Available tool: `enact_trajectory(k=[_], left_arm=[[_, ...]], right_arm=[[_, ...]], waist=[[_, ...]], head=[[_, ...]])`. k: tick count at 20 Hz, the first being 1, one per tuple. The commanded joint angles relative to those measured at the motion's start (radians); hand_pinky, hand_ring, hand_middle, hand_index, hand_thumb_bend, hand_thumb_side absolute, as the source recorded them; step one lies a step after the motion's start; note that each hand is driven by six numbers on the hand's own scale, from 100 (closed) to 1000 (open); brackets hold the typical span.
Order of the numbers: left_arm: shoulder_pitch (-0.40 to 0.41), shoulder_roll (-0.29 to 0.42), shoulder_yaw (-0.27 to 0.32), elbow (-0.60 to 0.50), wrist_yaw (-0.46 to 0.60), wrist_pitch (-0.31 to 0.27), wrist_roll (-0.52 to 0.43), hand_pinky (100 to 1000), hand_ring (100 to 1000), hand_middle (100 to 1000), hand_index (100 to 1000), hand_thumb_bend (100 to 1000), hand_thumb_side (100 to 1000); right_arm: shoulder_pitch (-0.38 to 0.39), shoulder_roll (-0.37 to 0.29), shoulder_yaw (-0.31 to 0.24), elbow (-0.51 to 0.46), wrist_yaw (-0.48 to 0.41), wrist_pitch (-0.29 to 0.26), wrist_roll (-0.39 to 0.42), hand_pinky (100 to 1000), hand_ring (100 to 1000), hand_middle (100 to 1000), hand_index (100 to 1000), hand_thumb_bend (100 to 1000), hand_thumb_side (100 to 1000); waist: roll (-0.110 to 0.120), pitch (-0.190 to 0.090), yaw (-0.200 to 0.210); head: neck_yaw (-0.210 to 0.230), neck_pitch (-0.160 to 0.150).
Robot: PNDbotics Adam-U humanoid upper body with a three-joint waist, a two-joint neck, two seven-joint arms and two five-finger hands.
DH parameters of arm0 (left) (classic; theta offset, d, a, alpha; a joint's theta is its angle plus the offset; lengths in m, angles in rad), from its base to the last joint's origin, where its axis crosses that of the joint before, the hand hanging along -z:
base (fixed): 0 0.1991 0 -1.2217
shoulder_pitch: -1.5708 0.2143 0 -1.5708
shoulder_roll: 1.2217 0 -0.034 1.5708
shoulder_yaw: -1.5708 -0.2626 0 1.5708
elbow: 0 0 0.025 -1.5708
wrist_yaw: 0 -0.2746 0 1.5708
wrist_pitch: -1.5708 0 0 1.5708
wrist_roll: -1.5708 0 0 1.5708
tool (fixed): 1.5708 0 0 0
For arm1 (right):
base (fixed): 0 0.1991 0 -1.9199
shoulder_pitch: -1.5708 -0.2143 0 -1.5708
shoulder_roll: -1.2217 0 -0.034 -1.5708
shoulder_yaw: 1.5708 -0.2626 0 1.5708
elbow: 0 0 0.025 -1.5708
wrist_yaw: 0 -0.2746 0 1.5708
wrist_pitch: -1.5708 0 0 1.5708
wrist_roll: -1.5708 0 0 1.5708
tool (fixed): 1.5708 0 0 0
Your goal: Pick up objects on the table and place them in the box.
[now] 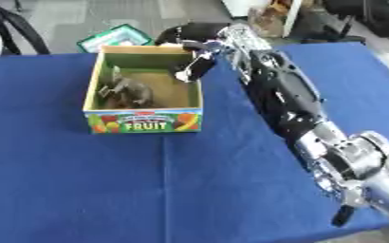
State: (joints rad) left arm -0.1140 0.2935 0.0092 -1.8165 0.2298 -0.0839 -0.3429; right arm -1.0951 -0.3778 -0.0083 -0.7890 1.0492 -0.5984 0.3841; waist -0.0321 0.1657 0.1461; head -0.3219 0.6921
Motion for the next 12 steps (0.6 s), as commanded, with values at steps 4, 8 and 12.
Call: enact_trajectory(k=[4,8,12], left_arm=[[0.001,0.014,0.018,-0.01,-0.006,-0.002,0.012,606,533,559,709,100,824],[0.003,0.012,0.022,-0.009,-0.009,-0.002,0.017,607,533,559,709,100,828],[0.004,0.009,0.025,-0.008,-0.012,-0.002,0.019,607,533,559,709,100,828]], right_arm=[[0.058,-0.149,-0.038,-0.126,-0.32,0.041,0.023,722,819,830,903,100,208],[0.137,-0.21,-0.064,-0.172,-0.505,0.078,0.015,662,775,789,882,100,186],[0.208,-0.246,-0.094,-0.207,-0.658,0.12,0.008,620,744,760,872,100,261]], waist=[[0.007,-0.018,-0.028],[0.007,-0.015,-0.044],[0.01,-0.012,-0.059]], head=[[0.023,-0.006],[0.034,-0.009],[0.04,-0.01]])
